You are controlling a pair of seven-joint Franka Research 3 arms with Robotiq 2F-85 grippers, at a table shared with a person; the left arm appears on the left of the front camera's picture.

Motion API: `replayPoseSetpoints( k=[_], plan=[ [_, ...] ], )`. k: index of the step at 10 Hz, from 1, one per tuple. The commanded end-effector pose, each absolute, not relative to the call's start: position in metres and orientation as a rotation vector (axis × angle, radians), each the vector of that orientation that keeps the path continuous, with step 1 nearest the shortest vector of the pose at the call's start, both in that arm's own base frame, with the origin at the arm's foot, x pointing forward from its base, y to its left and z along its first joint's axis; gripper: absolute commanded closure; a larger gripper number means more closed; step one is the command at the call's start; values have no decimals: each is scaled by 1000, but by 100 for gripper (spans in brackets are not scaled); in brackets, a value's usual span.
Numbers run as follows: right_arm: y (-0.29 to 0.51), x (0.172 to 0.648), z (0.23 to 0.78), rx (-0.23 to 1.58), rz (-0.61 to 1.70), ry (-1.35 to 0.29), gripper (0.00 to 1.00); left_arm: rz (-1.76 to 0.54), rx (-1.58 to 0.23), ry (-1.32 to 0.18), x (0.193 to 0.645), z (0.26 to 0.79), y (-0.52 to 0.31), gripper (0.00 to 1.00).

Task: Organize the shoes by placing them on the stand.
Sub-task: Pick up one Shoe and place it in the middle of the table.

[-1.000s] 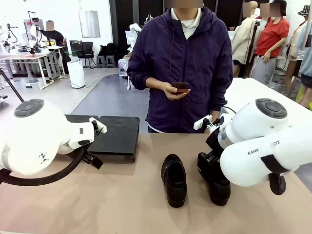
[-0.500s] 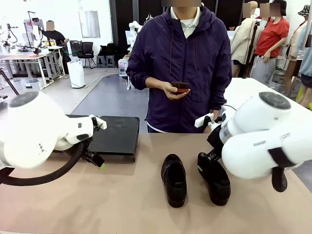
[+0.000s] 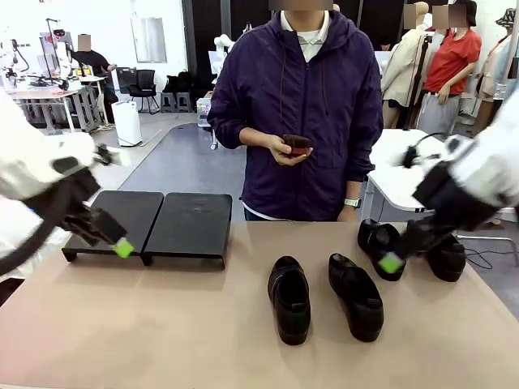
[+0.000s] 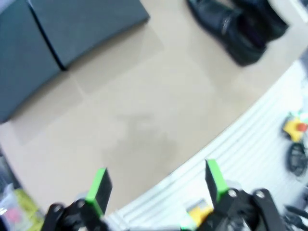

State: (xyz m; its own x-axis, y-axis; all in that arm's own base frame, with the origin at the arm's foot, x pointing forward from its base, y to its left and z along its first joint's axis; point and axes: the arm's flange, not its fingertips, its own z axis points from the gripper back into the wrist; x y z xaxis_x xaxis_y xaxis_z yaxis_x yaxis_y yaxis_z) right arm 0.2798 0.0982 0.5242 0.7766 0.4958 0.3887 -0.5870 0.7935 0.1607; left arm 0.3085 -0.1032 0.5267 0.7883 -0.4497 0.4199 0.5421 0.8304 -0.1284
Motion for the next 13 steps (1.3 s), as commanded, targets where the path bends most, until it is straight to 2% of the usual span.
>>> replayPoseSetpoints(
  k=[1,4,7,8,9,10,11,13],
  plan=[
    [45,247,568,351,578,-336,0,-568,-327,-386,272,560,-60,0],
    [-42,214,591,425,381,-394,0,-512,-501,-445,225,579,27,0],
    [-99,203,578,510,262,-494,0,-352,-712,-655,217,567,95,0],
    [-107,204,572,502,209,-506,0,-303,-730,-716,219,562,104,0],
    [-106,203,568,468,156,-533,0,-290,-735,-708,225,561,107,0],
    [-111,197,582,497,216,-468,0,-316,-720,-651,235,555,104,0],
    [-111,197,582,497,216,-468,0,-267,-721,-683,215,579,127,0],
    [-111,197,582,497,216,-468,0,-267,-721,-683,215,579,127,0]
  ],
)
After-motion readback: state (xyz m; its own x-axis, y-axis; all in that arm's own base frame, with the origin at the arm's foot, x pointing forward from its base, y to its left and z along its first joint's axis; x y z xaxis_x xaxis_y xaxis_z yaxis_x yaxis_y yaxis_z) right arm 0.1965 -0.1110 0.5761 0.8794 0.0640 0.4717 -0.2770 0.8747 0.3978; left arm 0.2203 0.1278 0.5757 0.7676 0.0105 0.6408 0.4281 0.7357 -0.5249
